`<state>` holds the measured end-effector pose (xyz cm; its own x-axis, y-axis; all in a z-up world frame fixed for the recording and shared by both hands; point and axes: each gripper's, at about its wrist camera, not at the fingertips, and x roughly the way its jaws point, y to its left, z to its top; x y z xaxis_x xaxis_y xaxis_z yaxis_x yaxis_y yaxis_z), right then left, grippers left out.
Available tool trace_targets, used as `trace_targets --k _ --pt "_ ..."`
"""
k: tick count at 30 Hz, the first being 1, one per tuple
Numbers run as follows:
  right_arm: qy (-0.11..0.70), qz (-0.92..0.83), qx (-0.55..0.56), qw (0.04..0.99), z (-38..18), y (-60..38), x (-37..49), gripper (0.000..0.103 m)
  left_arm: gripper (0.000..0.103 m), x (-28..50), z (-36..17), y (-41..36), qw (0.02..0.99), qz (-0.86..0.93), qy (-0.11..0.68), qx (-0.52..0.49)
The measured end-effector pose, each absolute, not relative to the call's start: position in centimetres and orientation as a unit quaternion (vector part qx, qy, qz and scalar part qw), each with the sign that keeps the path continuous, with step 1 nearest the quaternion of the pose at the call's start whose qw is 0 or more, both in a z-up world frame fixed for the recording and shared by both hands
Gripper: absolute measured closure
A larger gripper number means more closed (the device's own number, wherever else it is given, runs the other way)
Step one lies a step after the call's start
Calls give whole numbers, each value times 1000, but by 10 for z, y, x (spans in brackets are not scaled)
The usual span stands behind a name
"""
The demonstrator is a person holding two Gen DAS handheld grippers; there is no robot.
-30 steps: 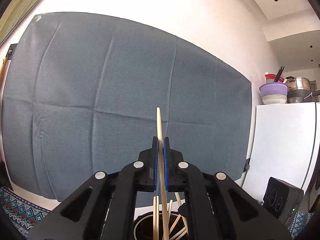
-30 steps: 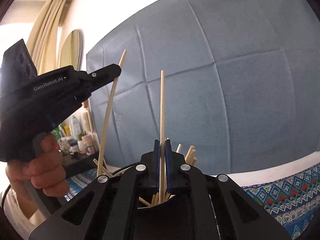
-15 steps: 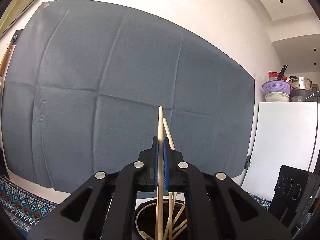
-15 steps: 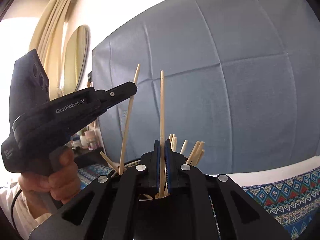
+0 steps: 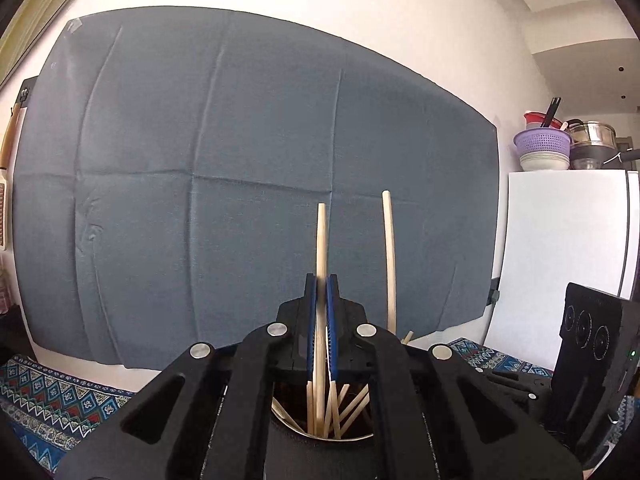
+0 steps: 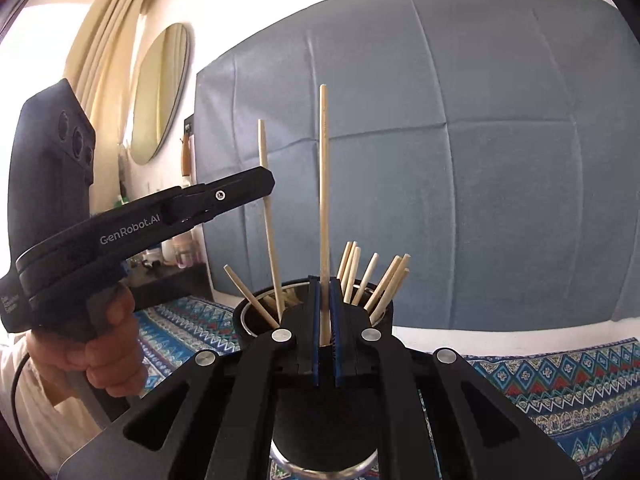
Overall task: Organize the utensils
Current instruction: 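Open both grippers to release the sticks and withdraw from the cup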
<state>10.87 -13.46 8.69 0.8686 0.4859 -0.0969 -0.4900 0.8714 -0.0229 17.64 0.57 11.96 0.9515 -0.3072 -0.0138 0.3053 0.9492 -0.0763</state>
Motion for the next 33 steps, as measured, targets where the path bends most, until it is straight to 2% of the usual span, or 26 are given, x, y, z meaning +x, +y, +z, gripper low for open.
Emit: trace_targets --k 4,5,7,8,9,10,11,13,14,18,20,21,23,25,29,33 --pt "50 250 -12 967 90 -139 104 97 95 167 122 3 988 -150 11 -23" --pt "49 247 -11 968 91 -141 102 96 85 165 123 2 989 -149 13 -20" --pt "51 242 -8 969 93 -143 100 96 73 161 124 3 989 -147 15 -22" --pt "53 240 -6 969 94 -145 99 93 71 159 125 4 989 -146 15 -23" --pt "55 236 -4 970 95 -146 98 89 69 156 125 5 989 -142 15 -23" --pt "58 232 -2 971 95 -148 96 80 65 154 126 6 990 -141 16 -22" --pt "57 229 0 972 96 -149 94 76 59 152 126 6 990 -139 19 -21" --pt "57 228 4 972 97 -151 90 71 55 147 126 7 990 -138 23 -18" --pt "58 223 4 973 98 -152 89 65 49 144 126 7 990 -136 25 -15" --pt "61 212 3 975 99 -153 78 56 36 129 125 9 991 -131 25 -13" --pt "60 195 1 979 99 -156 72 38 27 120 124 9 992 -121 27 -9" --pt "60 188 3 980 99 -157 70 35 25 115 122 9 993 -115 25 -5" --pt "58 178 13 982 99 -163 63 23 13 106 118 8 994 -109 29 2" --pt "60 169 22 984 99 -170 58 18 12 99 114 7 993 -112 37 6" --pt "75 145 23 986 96 -179 48 16 6 86 106 6 993 -110 52 11" --pt "91 128 21 987 91 -184 38 15 6 72 98 6 992 -105 70 16"
